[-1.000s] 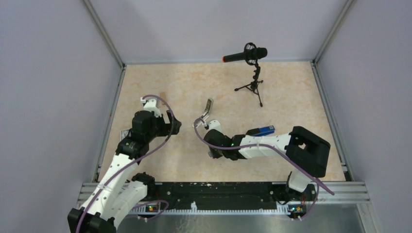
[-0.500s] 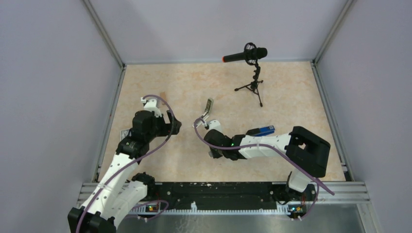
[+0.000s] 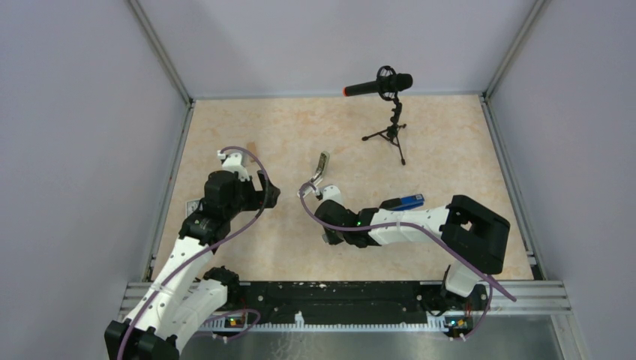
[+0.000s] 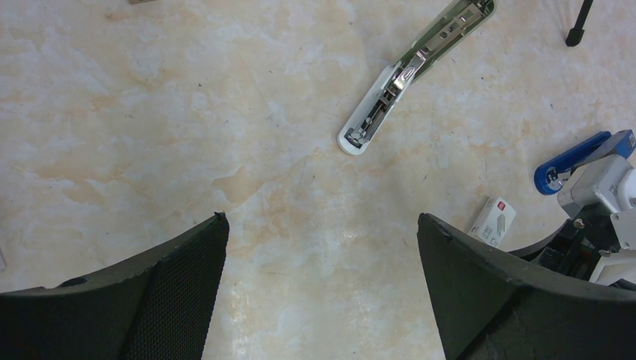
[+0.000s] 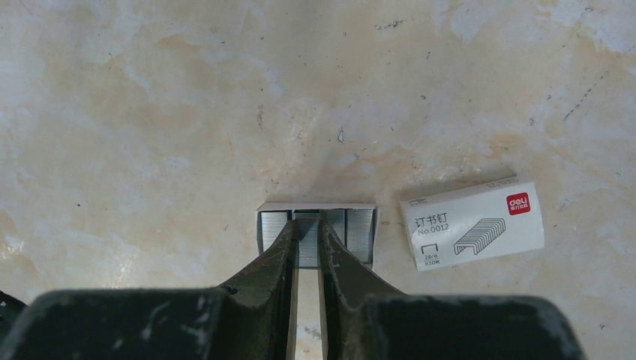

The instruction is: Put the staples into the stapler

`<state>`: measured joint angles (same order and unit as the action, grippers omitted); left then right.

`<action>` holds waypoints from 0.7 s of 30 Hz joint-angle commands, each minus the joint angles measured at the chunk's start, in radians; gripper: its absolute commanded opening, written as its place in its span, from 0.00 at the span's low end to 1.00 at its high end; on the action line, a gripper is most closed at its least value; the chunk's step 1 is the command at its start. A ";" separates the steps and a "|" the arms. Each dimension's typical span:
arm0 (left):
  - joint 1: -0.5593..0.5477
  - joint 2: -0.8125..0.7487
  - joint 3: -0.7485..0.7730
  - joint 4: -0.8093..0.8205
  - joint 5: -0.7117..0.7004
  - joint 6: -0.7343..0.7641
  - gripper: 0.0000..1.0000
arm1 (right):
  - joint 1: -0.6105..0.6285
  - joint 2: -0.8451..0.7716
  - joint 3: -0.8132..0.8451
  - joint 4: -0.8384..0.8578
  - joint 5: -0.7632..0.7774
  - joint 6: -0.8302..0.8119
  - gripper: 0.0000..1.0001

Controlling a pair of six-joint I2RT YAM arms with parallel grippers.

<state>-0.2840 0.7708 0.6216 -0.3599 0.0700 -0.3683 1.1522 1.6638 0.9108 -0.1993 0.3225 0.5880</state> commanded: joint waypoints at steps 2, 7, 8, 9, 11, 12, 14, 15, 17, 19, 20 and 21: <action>-0.001 0.000 0.013 0.035 0.000 0.006 0.99 | 0.014 -0.041 0.005 -0.013 0.055 0.013 0.10; -0.001 0.001 0.013 0.037 -0.001 0.006 0.99 | 0.014 -0.093 0.012 -0.022 0.080 0.007 0.10; -0.001 0.001 0.012 0.037 -0.001 0.006 0.99 | 0.014 -0.098 0.011 -0.019 0.081 0.005 0.10; 0.000 0.001 0.013 0.036 0.000 0.006 0.99 | 0.014 -0.101 0.010 -0.017 0.081 0.002 0.10; 0.000 0.001 0.013 0.037 0.000 0.006 0.99 | 0.014 -0.096 0.011 -0.016 0.075 0.001 0.10; 0.000 0.000 0.013 0.037 0.000 0.006 0.99 | 0.014 -0.092 0.011 -0.014 0.069 0.000 0.10; 0.000 -0.001 0.012 0.036 -0.001 0.006 0.99 | 0.014 -0.087 0.006 -0.002 0.047 0.000 0.11; -0.001 -0.001 0.013 0.037 0.000 0.006 0.99 | 0.014 -0.085 0.000 0.008 0.034 0.001 0.13; 0.000 0.002 0.013 0.037 -0.001 0.006 0.99 | 0.013 -0.085 -0.012 0.025 0.019 -0.001 0.17; 0.000 0.000 0.013 0.038 0.001 0.006 0.99 | 0.014 -0.083 -0.016 0.027 0.015 -0.001 0.21; -0.001 0.001 0.013 0.037 0.002 0.006 0.99 | 0.014 -0.081 -0.016 0.025 0.015 -0.004 0.22; -0.001 0.000 0.013 0.037 0.001 0.006 0.99 | 0.014 -0.079 -0.016 0.024 0.014 -0.007 0.24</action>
<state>-0.2840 0.7708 0.6216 -0.3599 0.0700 -0.3679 1.1545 1.6009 0.9028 -0.2028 0.3466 0.5941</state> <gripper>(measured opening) 0.987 0.212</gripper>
